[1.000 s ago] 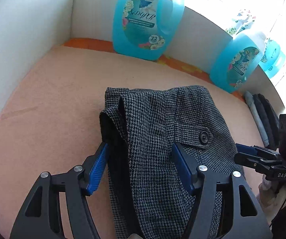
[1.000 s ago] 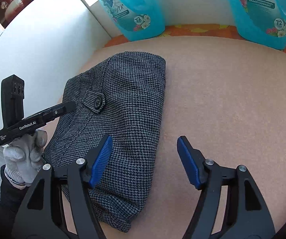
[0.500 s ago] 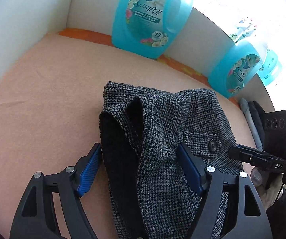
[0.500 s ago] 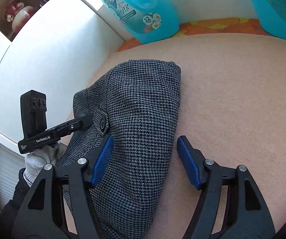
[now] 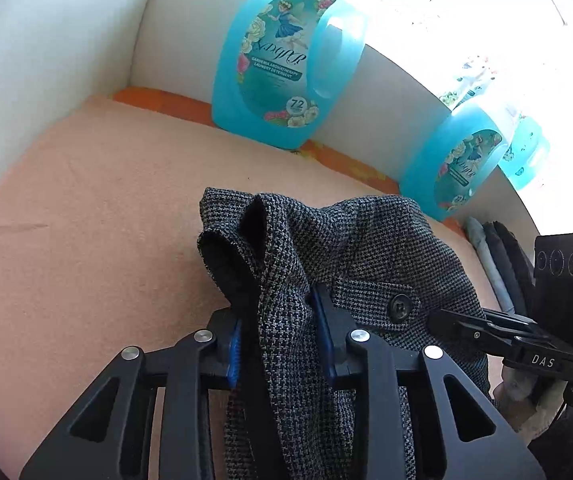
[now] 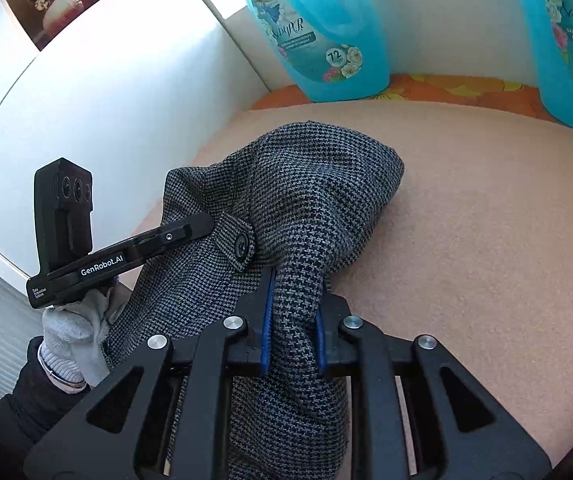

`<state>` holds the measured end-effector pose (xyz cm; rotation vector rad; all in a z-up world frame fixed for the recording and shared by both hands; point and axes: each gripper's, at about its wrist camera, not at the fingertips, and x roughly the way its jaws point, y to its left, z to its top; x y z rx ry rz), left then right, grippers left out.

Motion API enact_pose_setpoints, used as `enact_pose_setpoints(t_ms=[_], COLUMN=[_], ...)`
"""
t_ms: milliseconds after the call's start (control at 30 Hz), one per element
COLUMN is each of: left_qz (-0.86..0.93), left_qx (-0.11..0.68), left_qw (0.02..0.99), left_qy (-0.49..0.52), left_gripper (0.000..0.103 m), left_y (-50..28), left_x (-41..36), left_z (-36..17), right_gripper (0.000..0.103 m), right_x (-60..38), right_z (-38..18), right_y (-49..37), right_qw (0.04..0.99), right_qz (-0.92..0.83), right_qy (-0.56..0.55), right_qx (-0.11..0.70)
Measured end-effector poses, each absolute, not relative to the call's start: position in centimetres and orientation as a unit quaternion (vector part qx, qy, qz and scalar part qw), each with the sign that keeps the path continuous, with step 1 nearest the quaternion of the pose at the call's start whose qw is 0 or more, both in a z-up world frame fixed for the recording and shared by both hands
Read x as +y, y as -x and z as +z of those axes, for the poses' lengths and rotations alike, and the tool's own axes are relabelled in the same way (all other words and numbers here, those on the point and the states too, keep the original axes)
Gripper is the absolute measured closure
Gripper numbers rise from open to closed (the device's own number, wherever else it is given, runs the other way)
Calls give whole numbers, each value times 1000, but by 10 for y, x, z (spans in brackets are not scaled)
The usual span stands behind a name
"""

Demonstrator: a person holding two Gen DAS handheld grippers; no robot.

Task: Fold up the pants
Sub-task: 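Lift the shorts bundle with both grippers and carry it toward the clothes stack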

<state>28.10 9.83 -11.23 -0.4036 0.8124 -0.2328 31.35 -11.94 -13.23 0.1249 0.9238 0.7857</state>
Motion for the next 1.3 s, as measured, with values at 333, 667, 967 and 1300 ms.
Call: enact_pose_setpoints(t_ms=[333, 667, 967, 1300], left_qz=[-126, -157, -218, -295], left_qx=[341, 293, 258, 236], left_qw=[916, 931, 932, 919], left_qy=[170, 154, 130, 112], left_gripper=[83, 84, 84, 84], left_y=[-256, -229, -219, -235], left_x=[90, 65, 3, -108], left_z=[-78, -32, 6, 36], right_gripper=[89, 90, 90, 90], right_x=[-116, -142, -205, -318], right_z=[-84, -40, 6, 46], right_y=[-264, -214, -181, -157], right_qw=[855, 884, 915, 945], right_qz=[361, 344, 297, 221], right_qy=[-11, 7, 6, 2], right_qx=[371, 317, 272, 239])
